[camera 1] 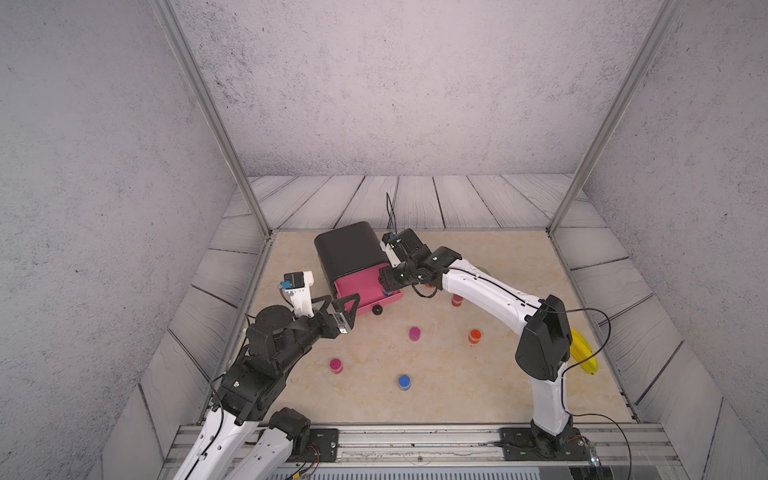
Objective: Put the paint cans in the drawer according to color
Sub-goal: Place the paint can in the drawer, then pick up the paint can at the center of the board.
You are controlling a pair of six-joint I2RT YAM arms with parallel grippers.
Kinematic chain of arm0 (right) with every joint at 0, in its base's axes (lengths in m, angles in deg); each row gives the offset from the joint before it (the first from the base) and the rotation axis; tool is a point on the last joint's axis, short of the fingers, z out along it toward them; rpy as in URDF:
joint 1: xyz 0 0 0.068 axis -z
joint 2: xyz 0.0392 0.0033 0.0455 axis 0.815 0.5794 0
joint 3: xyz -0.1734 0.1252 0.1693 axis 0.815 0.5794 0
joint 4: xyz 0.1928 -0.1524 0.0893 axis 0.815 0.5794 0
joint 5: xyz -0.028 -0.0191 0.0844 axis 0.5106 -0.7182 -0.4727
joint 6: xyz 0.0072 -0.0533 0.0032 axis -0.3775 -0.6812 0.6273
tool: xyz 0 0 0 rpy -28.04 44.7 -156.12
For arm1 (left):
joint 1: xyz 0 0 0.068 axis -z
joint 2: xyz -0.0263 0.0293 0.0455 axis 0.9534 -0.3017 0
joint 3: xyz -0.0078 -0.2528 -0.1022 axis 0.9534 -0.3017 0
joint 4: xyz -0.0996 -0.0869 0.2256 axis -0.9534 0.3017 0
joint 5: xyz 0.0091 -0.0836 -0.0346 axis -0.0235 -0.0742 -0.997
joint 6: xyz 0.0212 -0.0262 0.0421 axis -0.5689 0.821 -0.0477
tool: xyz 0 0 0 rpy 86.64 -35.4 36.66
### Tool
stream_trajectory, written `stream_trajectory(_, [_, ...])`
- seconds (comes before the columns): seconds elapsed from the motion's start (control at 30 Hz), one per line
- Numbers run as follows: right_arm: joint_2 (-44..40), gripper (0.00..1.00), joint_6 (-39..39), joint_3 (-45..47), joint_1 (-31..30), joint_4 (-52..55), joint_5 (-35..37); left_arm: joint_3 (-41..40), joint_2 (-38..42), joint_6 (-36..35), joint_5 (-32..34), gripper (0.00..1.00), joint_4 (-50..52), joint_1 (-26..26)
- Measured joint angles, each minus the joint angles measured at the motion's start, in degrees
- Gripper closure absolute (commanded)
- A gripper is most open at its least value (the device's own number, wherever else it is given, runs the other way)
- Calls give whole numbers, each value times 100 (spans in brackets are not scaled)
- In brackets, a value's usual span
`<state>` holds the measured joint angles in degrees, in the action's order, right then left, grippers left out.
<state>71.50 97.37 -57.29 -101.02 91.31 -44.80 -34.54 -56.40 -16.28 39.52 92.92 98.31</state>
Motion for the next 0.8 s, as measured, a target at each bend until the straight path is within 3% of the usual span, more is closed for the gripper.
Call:
stream_trajectory(0.1, [-1283,42,-52,1502,0,-483,42,7,-160,57,-625,7,140,2])
stream_trajectory(0.23, [-4227,42,31,4376,0,-1705,184,-111,-448,238,-1202,11,350,267])
stream_trajectory(0.33, [-6245,43,334,6284,17,-2422,494,-278,-776,284,-1191,14,595,1038])
stream_trajectory(0.43, [-7318,43,828,7637,90,-2520,769,-308,-1381,203,-890,16,907,1976])
stream_trajectory(0.53, [-7814,43,1311,8397,160,-2175,986,-256,-2133,-2,-428,16,1191,2817])
stream_trajectory(0.67, [-8400,43,1711,8590,212,-1703,1373,173,-3515,-310,269,18,1633,3773])
stream_trajectory(0.8, [-8826,43,1923,8585,238,-1644,1716,433,-4437,-485,828,20,1725,4033])
